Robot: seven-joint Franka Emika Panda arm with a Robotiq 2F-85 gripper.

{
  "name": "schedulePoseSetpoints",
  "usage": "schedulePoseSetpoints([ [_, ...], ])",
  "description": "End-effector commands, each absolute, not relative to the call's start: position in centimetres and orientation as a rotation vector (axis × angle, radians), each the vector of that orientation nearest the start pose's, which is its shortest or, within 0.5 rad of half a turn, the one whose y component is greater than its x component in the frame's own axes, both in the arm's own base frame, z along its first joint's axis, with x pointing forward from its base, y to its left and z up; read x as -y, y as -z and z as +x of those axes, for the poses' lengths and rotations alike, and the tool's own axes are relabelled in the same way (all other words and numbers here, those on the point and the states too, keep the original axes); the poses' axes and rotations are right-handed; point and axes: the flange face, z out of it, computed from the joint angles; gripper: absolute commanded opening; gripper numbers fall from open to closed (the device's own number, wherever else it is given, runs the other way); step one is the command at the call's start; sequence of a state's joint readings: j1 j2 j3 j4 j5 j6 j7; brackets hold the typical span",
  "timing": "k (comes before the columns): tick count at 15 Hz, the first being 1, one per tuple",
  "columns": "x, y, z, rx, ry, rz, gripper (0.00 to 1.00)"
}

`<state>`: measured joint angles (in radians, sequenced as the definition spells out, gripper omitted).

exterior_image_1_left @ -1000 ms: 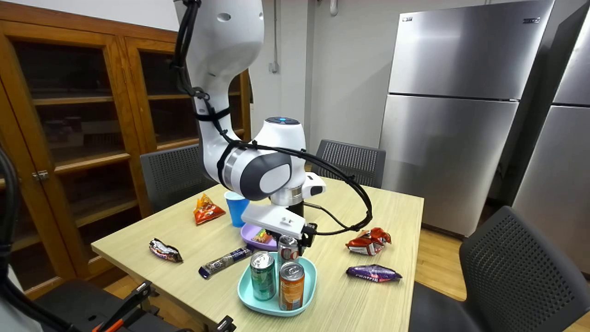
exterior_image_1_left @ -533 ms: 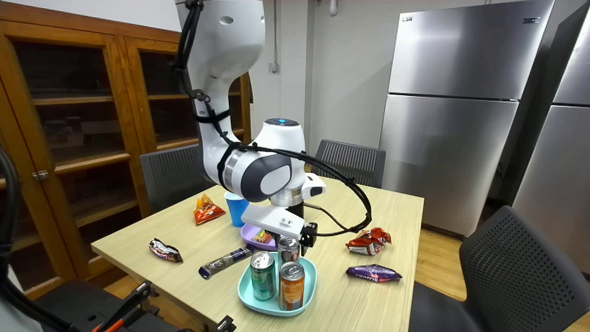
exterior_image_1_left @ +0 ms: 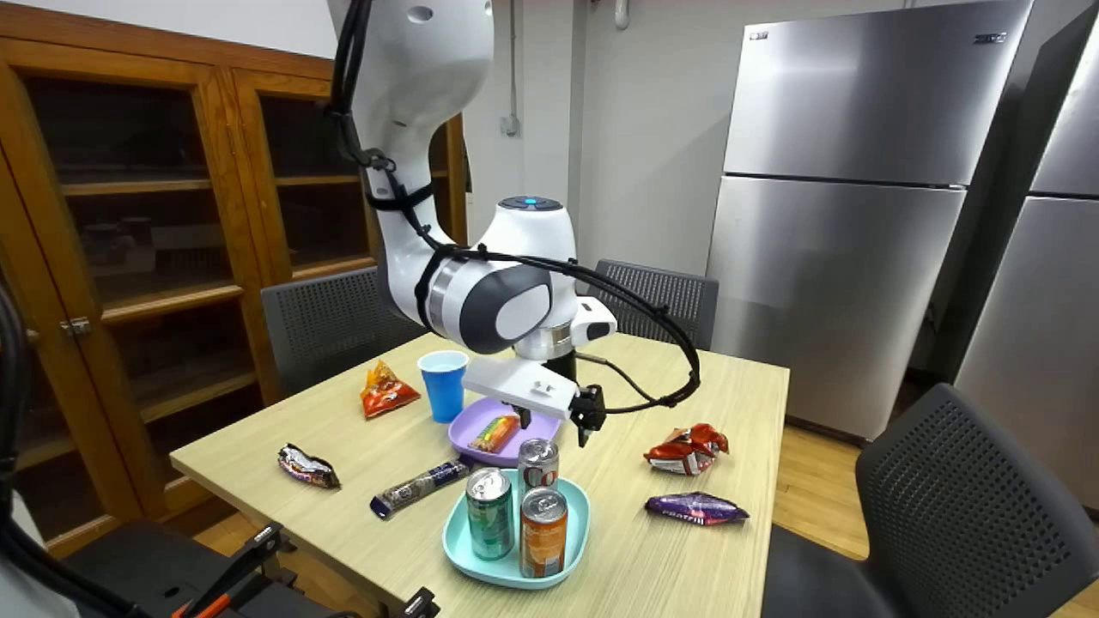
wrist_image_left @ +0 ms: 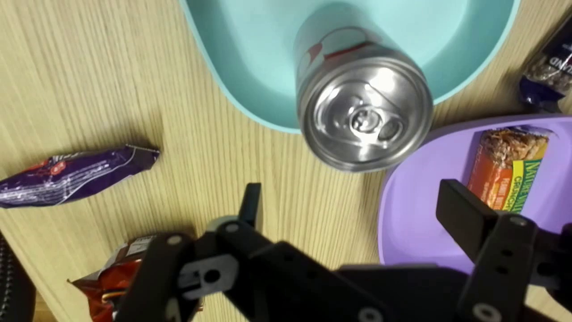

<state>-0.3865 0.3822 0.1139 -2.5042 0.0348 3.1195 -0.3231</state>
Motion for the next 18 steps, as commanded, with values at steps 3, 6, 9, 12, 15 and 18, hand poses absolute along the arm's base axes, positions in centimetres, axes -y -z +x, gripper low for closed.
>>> schedulePoseSetpoints([
  [3, 14.5, -19.2, 48.6, -0.173, 0.495, -3.121, 1.00],
  [6, 16.8, -19.8, 49.6, -0.404, 0.517, -3.105, 1.00],
  [9, 19.6, -20.1, 50.1, -0.606, 0.519, -3.079, 1.00],
  [12, 22.4, -19.9, 50.2, -0.778, 0.502, -3.054, 1.00],
  [15, 24.6, -19.1, 50.3, -0.916, 0.470, -3.032, 1.00],
  [18, 25.9, -18.4, 50.4, -0.982, 0.428, -3.005, 1.00],
])
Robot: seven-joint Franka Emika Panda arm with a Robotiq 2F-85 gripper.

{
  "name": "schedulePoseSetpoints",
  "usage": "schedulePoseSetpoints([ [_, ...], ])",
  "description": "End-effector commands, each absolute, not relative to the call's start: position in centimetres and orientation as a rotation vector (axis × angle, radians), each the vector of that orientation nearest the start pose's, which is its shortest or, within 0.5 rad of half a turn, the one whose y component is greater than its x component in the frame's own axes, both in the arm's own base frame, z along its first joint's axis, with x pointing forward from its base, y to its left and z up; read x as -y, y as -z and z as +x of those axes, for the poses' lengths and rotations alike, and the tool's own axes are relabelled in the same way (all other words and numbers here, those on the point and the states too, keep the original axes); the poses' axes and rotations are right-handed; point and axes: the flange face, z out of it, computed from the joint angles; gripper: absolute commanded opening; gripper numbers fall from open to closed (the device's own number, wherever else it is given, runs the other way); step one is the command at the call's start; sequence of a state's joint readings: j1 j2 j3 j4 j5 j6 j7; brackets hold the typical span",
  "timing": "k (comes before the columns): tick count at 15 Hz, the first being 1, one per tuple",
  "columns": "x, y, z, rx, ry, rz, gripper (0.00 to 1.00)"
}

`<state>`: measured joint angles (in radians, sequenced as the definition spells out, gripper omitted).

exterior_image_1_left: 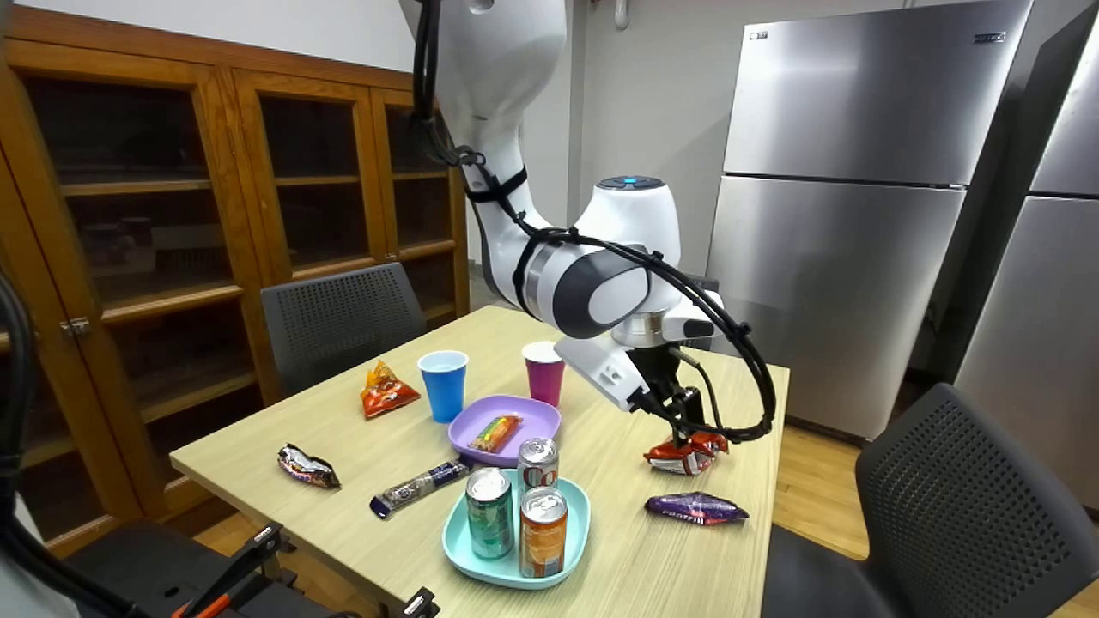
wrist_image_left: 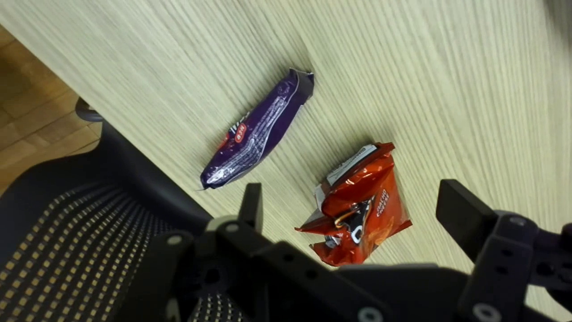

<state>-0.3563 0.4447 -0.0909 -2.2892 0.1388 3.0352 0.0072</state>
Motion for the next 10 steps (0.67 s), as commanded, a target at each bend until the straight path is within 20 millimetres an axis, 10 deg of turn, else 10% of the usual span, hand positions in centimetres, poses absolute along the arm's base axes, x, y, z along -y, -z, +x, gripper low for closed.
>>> schedulePoseSetpoints([
  [1, 25.30, -18.55, 49.56, -0.923, 0.460, -3.038, 1.00],
  [10, 25.74, -18.06, 50.02, -0.949, 0.447, -3.028, 1.00],
])
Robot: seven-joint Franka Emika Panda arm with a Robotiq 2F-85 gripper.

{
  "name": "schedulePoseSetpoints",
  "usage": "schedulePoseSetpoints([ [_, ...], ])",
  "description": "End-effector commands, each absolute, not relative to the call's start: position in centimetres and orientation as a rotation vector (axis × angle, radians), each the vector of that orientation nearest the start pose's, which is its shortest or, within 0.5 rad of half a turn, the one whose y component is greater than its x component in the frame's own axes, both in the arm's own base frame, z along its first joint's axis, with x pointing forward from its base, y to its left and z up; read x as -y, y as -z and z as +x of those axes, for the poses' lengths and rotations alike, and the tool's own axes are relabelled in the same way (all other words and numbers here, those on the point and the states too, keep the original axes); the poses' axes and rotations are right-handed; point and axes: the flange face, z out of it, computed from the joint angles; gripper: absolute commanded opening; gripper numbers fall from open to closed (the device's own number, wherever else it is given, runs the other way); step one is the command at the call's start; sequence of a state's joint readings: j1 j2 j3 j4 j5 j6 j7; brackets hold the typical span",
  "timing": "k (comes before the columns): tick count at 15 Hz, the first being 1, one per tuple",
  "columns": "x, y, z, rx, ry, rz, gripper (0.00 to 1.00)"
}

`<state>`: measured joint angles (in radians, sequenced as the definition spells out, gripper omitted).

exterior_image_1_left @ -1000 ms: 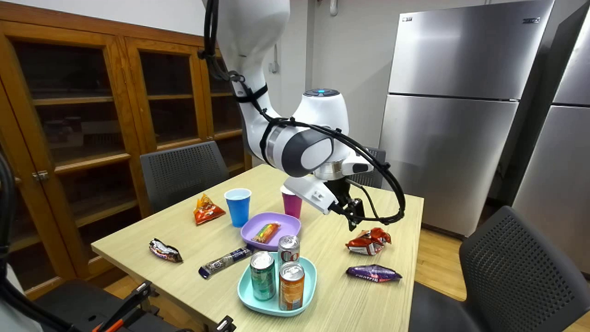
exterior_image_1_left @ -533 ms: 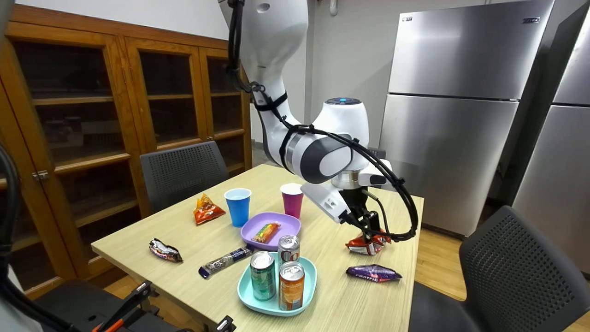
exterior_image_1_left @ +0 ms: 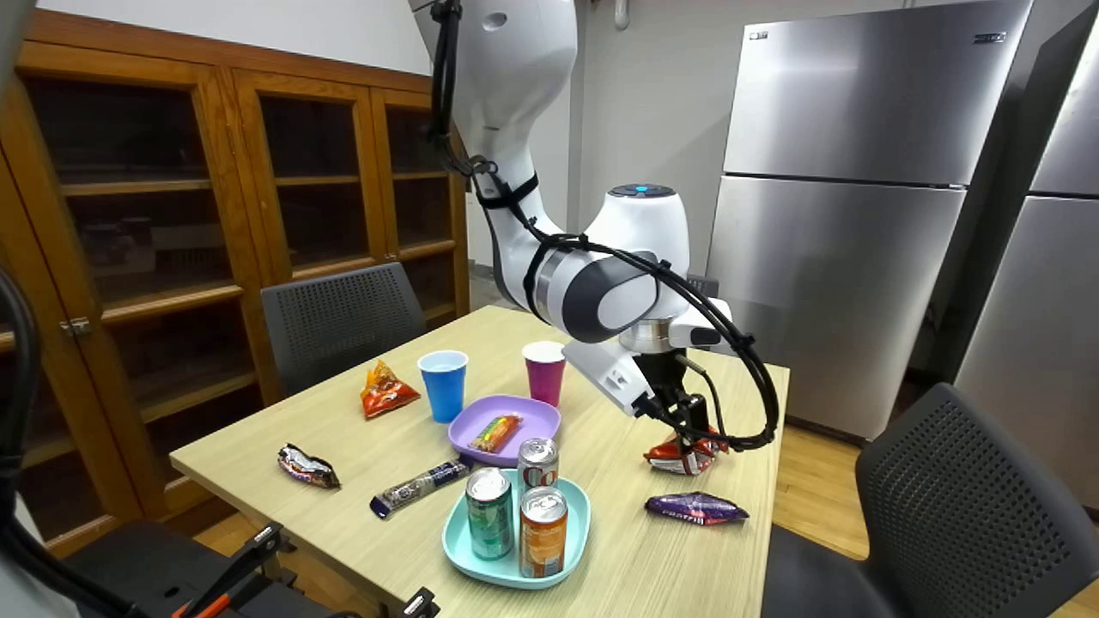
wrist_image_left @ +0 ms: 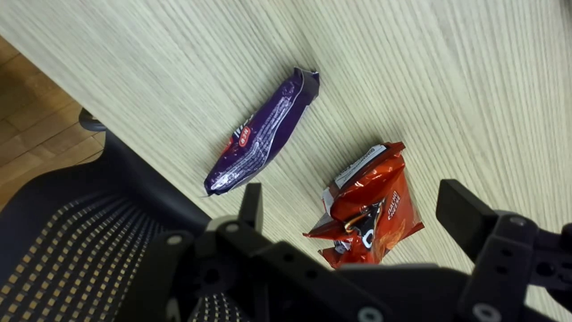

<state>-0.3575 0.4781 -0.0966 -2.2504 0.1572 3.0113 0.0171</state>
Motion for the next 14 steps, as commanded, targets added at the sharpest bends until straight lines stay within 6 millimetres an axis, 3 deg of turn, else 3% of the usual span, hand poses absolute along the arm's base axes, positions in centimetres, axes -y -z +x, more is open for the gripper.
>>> schedulePoseSetpoints([
  [1, 26.0, -18.0, 50.5, -0.984, 0.449, -3.010, 1.00],
  [14, 30.7, -12.9, 53.7, -1.297, 0.276, -2.976, 1.00],
])
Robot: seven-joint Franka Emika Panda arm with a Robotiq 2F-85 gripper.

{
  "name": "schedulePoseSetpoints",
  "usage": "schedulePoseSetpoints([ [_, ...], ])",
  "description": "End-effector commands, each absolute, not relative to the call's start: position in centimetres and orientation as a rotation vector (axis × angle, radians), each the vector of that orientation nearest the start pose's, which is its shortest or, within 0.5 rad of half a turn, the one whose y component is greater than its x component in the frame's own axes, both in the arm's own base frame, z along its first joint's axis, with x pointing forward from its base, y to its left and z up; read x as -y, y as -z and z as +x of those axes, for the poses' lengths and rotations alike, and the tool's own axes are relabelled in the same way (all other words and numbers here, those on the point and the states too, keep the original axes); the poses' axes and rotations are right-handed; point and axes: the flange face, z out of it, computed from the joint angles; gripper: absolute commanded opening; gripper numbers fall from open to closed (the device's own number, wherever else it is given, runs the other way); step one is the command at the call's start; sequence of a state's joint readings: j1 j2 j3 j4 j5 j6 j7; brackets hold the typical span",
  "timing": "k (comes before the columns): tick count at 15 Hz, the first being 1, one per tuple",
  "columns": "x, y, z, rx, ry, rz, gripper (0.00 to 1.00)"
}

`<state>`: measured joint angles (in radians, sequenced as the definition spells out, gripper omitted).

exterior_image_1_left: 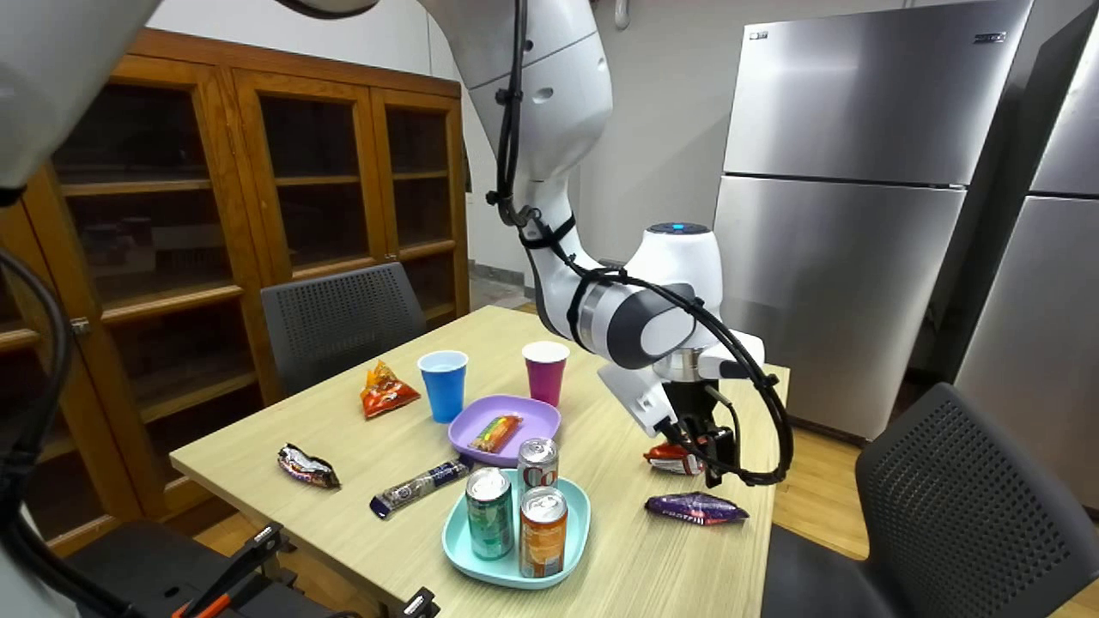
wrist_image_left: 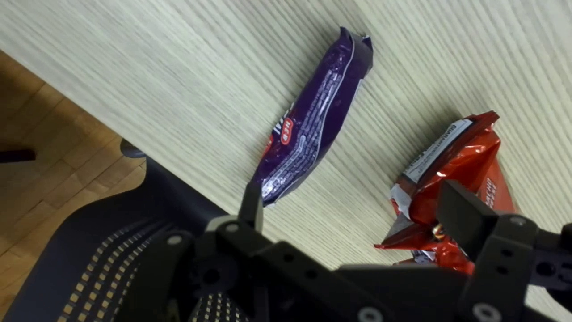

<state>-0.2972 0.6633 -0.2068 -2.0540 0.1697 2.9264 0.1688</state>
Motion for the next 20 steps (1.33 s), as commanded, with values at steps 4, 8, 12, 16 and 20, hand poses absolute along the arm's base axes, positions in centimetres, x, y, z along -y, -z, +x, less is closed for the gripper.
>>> schedulePoseSetpoints([
  [4, 31.2, -11.6, 54.1, -1.345, 0.169, -2.968, 1.00],
  [8, 31.5, -10.5, 54.0, -1.378, 0.095, -2.964, 1.00],
  [12, 32.2, -9.4, 53.9, -1.428, 0.066, -2.947, 1.00],
  [16, 32.4, -8.5, 53.8, -1.442, 0.045, -2.952, 1.00],
  [20, 32.4, -8.1, 53.8, -1.435, 0.046, -2.959, 0.74],
])
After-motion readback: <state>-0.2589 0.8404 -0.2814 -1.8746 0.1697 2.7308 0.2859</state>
